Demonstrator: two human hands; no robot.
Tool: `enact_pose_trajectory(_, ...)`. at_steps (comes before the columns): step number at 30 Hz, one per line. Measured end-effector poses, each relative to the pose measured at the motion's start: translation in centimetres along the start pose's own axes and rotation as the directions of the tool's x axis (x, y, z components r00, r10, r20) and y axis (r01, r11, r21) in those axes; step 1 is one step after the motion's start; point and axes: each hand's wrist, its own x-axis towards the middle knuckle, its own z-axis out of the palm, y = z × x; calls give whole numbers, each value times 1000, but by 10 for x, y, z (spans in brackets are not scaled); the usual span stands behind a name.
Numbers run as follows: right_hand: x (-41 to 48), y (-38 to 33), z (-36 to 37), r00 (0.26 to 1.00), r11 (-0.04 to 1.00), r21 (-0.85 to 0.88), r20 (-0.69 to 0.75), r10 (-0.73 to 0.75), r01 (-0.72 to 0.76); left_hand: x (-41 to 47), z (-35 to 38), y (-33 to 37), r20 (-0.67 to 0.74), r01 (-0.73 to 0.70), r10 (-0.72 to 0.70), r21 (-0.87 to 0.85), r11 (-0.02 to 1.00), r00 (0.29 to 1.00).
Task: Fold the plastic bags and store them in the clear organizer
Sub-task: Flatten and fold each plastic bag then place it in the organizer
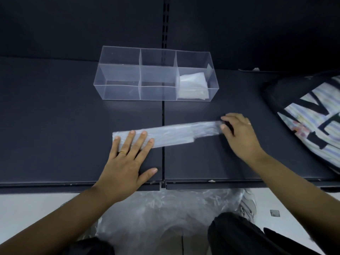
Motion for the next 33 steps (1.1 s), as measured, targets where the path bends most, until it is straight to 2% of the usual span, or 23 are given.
enact_pose_trajectory(7,3,-10,-4,990,995,-6,106,-95,96,13,1,-27,-29,-84,83,-31,996,996)
enact_pose_trajectory(10,-21,-13,-18,981,989,124,184,55,-79,23,-3,-40,-77,-122,116,-75,990,990)
enact_pose_trajectory(12,-40,-22,-29,928,909,299,319,191,-290,27,-10,-42,-138,-162,151,-68,985,979)
enact_pose_trajectory(15,-65,-41,-50,797,659,501,541,268,-561,25,-22,-7,-233,-263,219,-178,948,947)
enact_pose_trajectory(17,-76,-57,-65,753,566,548,620,220,-616,19,-28,38,-262,-340,265,-301,891,928)
enact_pose_trajectory(19,-82,-77,-78,737,518,595,667,108,-614,9,-31,79,-290,-346,234,-439,830,928)
enact_pose_trajectory(21,-82,-96,-88,724,483,639,690,-15,-599,1,-39,101,-277,-249,70,-693,677,958)
enact_pose_trajectory(23,-75,-106,-92,740,468,690,665,-106,-553,-2,-51,103,-195,-134,-105,-897,422,975)
enact_pose_trajectory(26,-52,-102,-87,863,534,777,480,-159,-334,2,-72,92,-146,-121,-164,-981,153,976)
enact_pose_trajectory(27,-43,-97,-83,866,552,785,456,-205,-283,4,-78,87,-109,-95,-177,-992,84,978)
enact_pose_trajectory(28,-35,-92,-77,827,550,791,481,-291,-267,6,-81,81,-61,-59,-206,-998,17,977)
enact_pose_trajectory(29,-30,-90,-69,751,542,788,539,-381,-292,10,-82,75,-1,-15,-246,-998,-57,969)
enact_pose_trajectory(31,-26,-91,-47,603,585,727,660,-449,-359,19,-80,63,169,96,-282,-962,-256,945)
enact_pose_trajectory(32,-27,-93,-34,574,639,678,703,-420,-363,23,-79,57,230,132,-268,-932,-338,936)
enact_pose_trajectory(33,-28,-94,-21,589,686,633,724,-359,-359,26,-76,53,268,150,-250,-900,-408,930)
